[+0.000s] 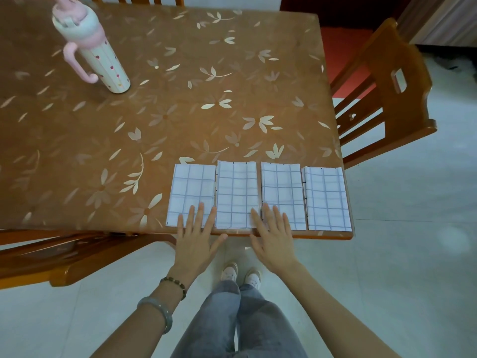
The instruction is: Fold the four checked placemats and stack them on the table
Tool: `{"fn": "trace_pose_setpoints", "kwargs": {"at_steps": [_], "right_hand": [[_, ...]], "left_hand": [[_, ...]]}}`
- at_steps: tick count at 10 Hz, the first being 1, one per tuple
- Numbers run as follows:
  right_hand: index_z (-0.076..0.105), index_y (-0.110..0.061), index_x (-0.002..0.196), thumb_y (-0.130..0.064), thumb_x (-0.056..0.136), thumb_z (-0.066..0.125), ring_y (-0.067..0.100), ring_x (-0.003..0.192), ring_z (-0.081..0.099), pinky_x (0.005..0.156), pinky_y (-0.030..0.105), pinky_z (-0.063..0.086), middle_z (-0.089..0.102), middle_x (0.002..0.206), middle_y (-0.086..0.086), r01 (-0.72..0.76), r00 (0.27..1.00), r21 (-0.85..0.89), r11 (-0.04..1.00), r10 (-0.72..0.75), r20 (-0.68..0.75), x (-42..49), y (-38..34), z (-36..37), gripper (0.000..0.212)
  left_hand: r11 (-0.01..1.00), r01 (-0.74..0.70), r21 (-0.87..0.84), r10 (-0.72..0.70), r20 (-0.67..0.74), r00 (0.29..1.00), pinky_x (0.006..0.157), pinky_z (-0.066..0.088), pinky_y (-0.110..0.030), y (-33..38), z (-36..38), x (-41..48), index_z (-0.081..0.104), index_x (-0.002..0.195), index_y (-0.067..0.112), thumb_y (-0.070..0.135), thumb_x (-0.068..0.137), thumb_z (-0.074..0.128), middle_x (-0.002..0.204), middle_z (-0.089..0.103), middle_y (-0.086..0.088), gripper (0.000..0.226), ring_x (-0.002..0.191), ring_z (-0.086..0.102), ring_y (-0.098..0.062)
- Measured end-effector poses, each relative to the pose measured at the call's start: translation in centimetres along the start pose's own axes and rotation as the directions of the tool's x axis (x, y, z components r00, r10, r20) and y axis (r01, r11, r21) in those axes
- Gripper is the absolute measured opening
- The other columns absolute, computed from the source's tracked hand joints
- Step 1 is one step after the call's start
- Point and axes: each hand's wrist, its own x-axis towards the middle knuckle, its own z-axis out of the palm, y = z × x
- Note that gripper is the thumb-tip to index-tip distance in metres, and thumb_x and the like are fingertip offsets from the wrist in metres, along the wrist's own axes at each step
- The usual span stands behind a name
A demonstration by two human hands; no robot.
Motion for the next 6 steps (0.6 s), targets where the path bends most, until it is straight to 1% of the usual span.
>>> {"fn": "trace_pose_setpoints", "kwargs": {"at_steps": [1,2,3,4,5,6], "right_hand": [[0.035,-0.021,0.143,-0.051,0.097,0.01,0.038,0.135,0.037,0.115,0.05,0.017,0.041,0.147,0.016,-0.102,0.995,-0.003,0.995,0.102,0.011,-1.0,2.4,0.5,0.06],[0.042,-0.02,0.141,-0.054,0.096,0.004,0.039,0.131,0.044,0.11,0.052,0.023,0.045,0.144,0.016,-0.17,0.974,-0.001,0.985,0.168,0.151,-1.6,3.3,0.9,0.067],[0.042,-0.021,0.142,-0.058,0.094,-0.001,0.038,0.134,0.04,0.107,0.053,0.03,0.042,0.146,0.015,-0.171,0.967,0.001,0.985,0.168,0.19,-1.5,3.4,0.7,0.074],[0.019,-0.028,0.151,-0.066,0.082,-0.017,0.032,0.146,0.009,0.117,0.047,0.005,0.014,0.159,0.009,-0.138,0.965,0.023,0.99,0.13,0.23,-1.4,3.2,-0.4,0.086],[0.02,-0.025,0.15,-0.057,0.091,0.014,0.029,0.145,0.013,0.116,0.043,0.01,0.018,0.157,0.01,-0.182,0.962,0.096,0.978,0.157,0.224,-0.7,3.1,-3.1,0.067],[0.027,-0.022,0.148,-0.045,0.093,0.042,0.029,0.135,0.031,0.108,0.041,0.03,0.035,0.149,0.009,-0.215,0.936,0.177,0.961,0.151,0.318,0.5,3.0,-6.9,0.061]], "left_hand": [[0.984,-0.176,0.04,0.175,0.025,0.984,0.113,0.016,-0.056,1.8,-0.1,0.3,0.027,0.15,0.025,0.069,0.093,0.017,0.157,0.026,-0.012,0.073,0.144,0.023,-0.034],[0.976,-0.212,0.051,0.204,0.128,0.971,0.112,0.017,-0.056,3.0,0.3,0.4,0.035,0.147,0.024,0.069,0.093,0.017,0.154,0.033,-0.011,0.073,0.143,0.027,-0.033],[0.974,-0.212,0.078,0.195,0.184,0.963,0.111,0.016,-0.056,3.2,0.9,0.7,0.042,0.144,0.022,0.07,0.092,0.016,0.15,0.04,-0.012,0.075,0.14,0.035,-0.034],[0.977,-0.206,0.047,0.191,0.223,0.956,0.112,0.015,-0.054,3.4,0.4,0.7,0.043,0.144,0.022,0.07,0.093,0.014,0.149,0.043,-0.012,0.076,0.139,0.036,-0.033],[0.984,-0.133,-0.118,0.148,0.132,0.98,0.12,0.003,-0.045,4.1,-1.9,1.0,0.028,0.15,0.024,0.072,0.09,0.009,0.158,0.024,-0.008,0.08,0.147,0.016,-0.027],[0.921,0.044,-0.386,-0.011,0.087,0.996,0.119,-0.001,-0.038,5.1,-5.6,2.2,0.012,0.153,0.025,0.069,0.09,0.022,0.162,0.003,0.001,0.077,0.149,0.0,-0.018]]}}
